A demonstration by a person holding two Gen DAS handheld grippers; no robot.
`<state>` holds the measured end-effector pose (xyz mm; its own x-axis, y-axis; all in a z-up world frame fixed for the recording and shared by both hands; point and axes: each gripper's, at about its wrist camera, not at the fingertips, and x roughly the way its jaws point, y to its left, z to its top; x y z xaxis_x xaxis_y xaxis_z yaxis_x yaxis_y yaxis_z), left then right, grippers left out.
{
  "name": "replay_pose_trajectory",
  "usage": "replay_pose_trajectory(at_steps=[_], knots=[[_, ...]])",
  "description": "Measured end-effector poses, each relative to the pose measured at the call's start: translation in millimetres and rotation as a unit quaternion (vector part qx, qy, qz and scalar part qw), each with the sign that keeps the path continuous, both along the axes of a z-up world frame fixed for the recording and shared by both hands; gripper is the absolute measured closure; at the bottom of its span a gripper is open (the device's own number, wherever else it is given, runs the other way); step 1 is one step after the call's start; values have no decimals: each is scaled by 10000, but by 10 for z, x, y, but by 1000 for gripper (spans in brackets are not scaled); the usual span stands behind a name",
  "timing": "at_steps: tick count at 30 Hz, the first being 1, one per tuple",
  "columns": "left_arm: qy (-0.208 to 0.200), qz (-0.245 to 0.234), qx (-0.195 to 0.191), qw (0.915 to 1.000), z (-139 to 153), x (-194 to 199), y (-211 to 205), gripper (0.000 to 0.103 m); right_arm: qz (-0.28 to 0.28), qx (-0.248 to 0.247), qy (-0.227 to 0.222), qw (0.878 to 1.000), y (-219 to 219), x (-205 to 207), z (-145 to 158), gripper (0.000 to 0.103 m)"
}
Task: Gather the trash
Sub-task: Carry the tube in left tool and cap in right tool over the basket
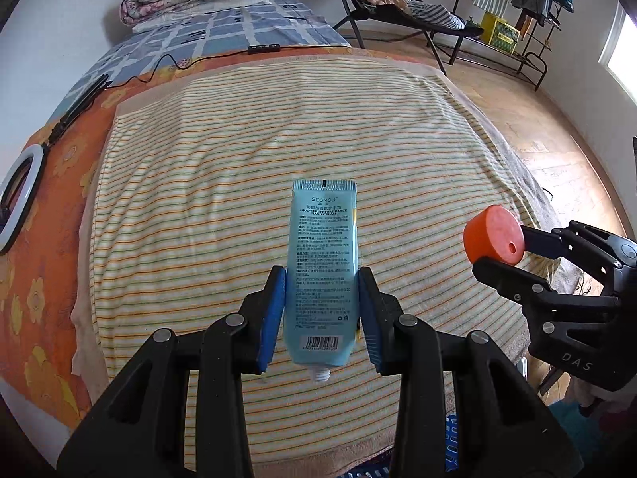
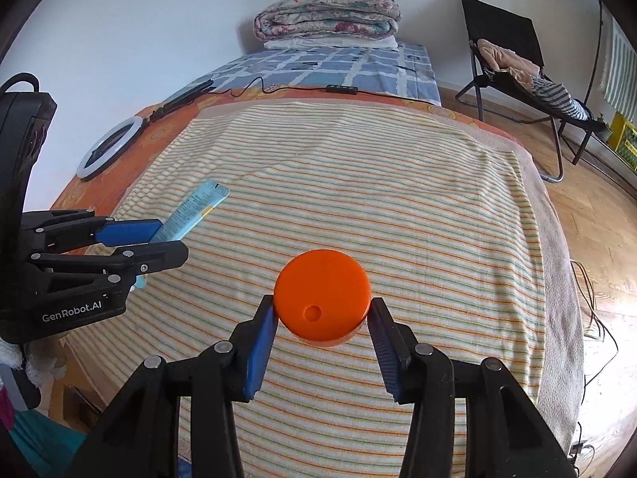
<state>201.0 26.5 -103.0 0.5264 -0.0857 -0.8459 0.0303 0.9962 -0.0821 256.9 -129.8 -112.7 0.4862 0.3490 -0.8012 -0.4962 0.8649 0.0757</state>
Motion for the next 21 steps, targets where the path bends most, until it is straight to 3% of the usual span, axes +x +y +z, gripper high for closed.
replay_pose_trajectory(at_steps=[21], knots=[[174,261,-342,9989,-292,-1408,-285,67,-115,491,520,9974,-541,-1280,-189,55]])
